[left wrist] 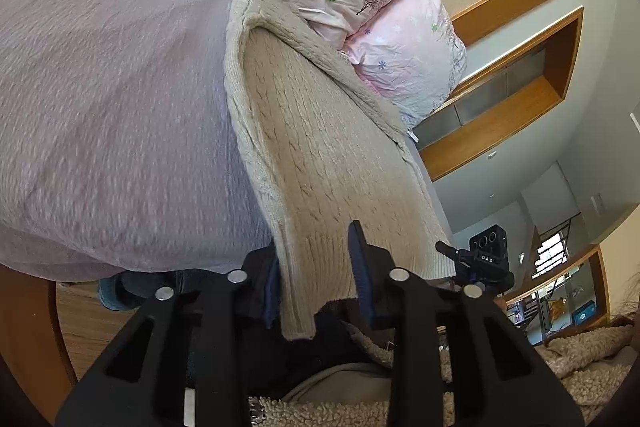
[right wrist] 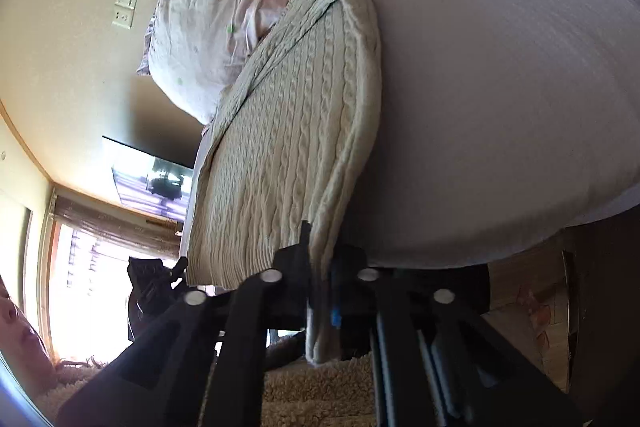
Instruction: Fold small clothes
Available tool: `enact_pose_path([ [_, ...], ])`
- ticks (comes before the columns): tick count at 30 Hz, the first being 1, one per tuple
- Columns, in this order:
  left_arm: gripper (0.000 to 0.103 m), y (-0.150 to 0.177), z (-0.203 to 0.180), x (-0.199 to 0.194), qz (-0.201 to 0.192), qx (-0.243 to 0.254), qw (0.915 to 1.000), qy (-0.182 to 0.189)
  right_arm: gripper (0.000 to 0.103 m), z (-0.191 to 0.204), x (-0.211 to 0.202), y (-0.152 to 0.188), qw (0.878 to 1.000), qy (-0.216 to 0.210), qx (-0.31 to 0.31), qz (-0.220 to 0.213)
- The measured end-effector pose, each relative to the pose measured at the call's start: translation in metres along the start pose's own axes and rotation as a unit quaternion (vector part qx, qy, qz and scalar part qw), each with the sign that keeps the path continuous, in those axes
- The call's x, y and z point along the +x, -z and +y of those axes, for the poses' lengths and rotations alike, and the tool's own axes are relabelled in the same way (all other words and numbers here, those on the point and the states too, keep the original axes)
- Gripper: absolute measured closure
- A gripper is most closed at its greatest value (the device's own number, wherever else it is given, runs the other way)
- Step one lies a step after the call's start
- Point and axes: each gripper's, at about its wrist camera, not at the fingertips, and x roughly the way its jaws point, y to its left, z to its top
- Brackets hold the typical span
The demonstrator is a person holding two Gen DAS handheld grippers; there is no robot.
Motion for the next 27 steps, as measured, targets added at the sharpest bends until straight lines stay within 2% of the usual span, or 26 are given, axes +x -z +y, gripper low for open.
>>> enact_pose_path([
  [2, 0.094, -0.013, -0.009, 0.007, 0.002, 0.011, 0.9999, -0.010, 0.096, 0.017, -0.003, -0.021, 0.999, -0.021, -0.020, -0.022],
  [5, 0.095, -0.059, -0.018, 0.016, -0.018, 0.003, 0.9998, 0.002, 0.097, 0.046, -0.004, -0.076, 0.995, -0.048, -0.054, -0.076],
  [7, 0.095, -0.105, -0.016, 0.024, -0.057, -0.017, 0.9982, 0.009, 0.097, 0.057, 0.002, -0.123, 0.989, -0.062, -0.055, -0.119],
  [9, 0.095, -0.154, -0.007, 0.038, -0.101, -0.037, 0.9941, -0.012, 0.096, 0.055, 0.016, -0.169, 0.985, -0.073, -0.031, -0.155],
  [11, 0.095, -0.199, 0.009, 0.061, -0.131, -0.069, 0.9880, -0.045, 0.096, 0.045, 0.042, -0.213, 0.981, -0.062, 0.011, -0.182],
  [13, 0.095, -0.234, 0.023, 0.090, -0.130, -0.088, 0.9847, -0.077, 0.096, 0.030, 0.063, -0.244, 0.978, -0.020, 0.047, -0.204],
  [15, 0.095, -0.257, 0.030, 0.120, -0.109, -0.086, 0.9848, -0.104, 0.094, 0.014, 0.084, -0.263, 0.976, 0.015, 0.076, -0.201],
  [16, 0.095, -0.266, 0.032, 0.134, -0.096, -0.083, 0.9854, -0.114, 0.090, 0.006, 0.093, -0.268, 0.975, 0.037, 0.093, -0.198],
  [17, 0.095, -0.272, 0.032, 0.144, -0.087, -0.080, 0.9860, -0.119, 0.080, 0.000, 0.101, -0.272, 0.972, 0.057, 0.109, -0.199],
  [18, 0.095, -0.276, 0.031, 0.150, -0.083, -0.077, 0.9863, -0.120, 0.057, -0.006, 0.103, -0.271, 0.971, 0.060, 0.115, -0.199],
  [19, 0.095, -0.278, 0.030, 0.153, -0.077, -0.075, 0.9871, -0.119, 0.046, -0.009, 0.103, -0.271, 0.971, 0.052, 0.112, -0.205],
  [20, 0.091, -0.280, 0.030, 0.153, -0.070, -0.073, 0.9878, -0.118, 0.033, -0.006, 0.101, -0.270, 0.970, 0.049, 0.097, -0.217],
  [21, 0.074, -0.281, 0.028, 0.150, -0.066, -0.070, 0.9881, -0.120, 0.016, 0.000, 0.097, -0.268, 0.968, 0.064, 0.078, -0.232],
  [22, 0.061, -0.281, 0.027, 0.144, -0.064, -0.065, 0.9888, -0.119, 0.007, 0.007, 0.093, -0.265, 0.963, 0.085, 0.056, -0.250],
  [23, 0.029, -0.279, 0.025, 0.137, -0.069, -0.060, 0.9885, -0.121, 0.002, 0.012, 0.089, -0.266, 0.958, 0.100, 0.036, -0.265],
  [24, 0.018, -0.275, 0.022, 0.125, -0.086, -0.049, 0.9867, -0.129, 0.002, 0.017, 0.086, -0.264, 0.957, 0.101, 0.016, -0.271],
  [25, 0.018, -0.270, 0.019, 0.115, -0.101, -0.034, 0.9844, -0.141, 0.002, 0.019, 0.083, -0.260, 0.958, 0.093, 0.003, -0.270],
  [27, 0.018, -0.264, 0.022, 0.105, -0.100, -0.021, 0.9805, -0.168, 0.002, 0.022, 0.082, -0.258, 0.960, 0.081, -0.007, -0.269],
])
